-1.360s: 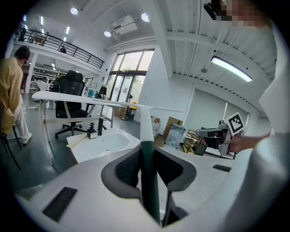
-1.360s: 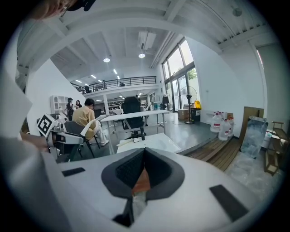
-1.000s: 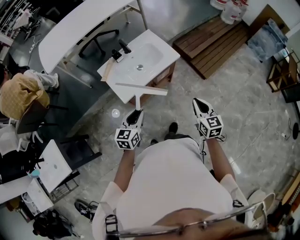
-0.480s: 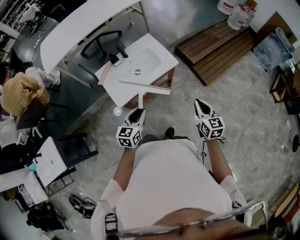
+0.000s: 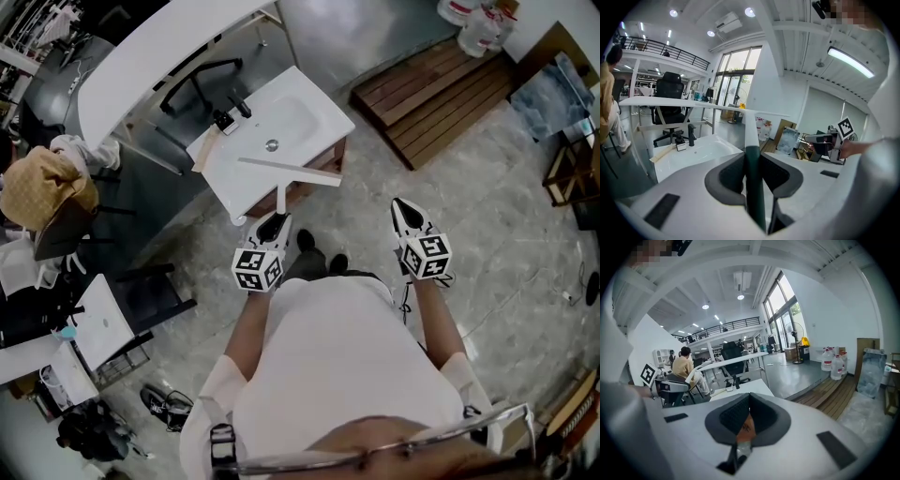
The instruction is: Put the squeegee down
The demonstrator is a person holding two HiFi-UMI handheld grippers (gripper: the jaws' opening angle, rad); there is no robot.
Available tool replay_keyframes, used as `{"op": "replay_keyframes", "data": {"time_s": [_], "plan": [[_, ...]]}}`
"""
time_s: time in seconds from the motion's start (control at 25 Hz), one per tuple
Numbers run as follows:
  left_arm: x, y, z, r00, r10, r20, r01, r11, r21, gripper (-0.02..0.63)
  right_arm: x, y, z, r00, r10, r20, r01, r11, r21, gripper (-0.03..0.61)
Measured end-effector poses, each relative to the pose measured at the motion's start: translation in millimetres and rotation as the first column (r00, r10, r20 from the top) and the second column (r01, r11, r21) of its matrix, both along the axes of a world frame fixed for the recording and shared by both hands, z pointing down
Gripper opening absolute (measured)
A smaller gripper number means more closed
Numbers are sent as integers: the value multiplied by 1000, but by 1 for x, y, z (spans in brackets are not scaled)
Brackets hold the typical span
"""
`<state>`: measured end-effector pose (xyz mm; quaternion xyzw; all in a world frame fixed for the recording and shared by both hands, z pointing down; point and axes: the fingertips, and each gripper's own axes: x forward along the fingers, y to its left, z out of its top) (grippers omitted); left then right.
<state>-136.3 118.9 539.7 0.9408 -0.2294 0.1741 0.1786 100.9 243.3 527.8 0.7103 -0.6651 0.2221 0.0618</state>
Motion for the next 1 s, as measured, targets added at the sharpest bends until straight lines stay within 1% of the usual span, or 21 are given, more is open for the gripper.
{"op": "replay_keyframes", "data": {"time_s": [0.16, 0.4, 0.8, 1.0], "plan": [[8, -11, 7, 1000, 7, 0, -7, 1000, -13, 97, 6, -6, 9, 1000, 9, 3, -9, 1000, -22, 6], [31, -36, 11, 1000, 28, -15, -28, 999, -21, 97, 24, -31, 12, 1000, 18, -8, -18, 999, -32, 6], [67, -106, 14, 999, 44, -19, -44, 999, -17, 97, 46, -109, 9, 999, -13, -38, 11, 999, -51, 6], [82, -146, 15, 998, 56, -19, -56, 998, -29, 97, 59, -145, 10, 999, -4, -44, 1, 998, -65, 6]]}}
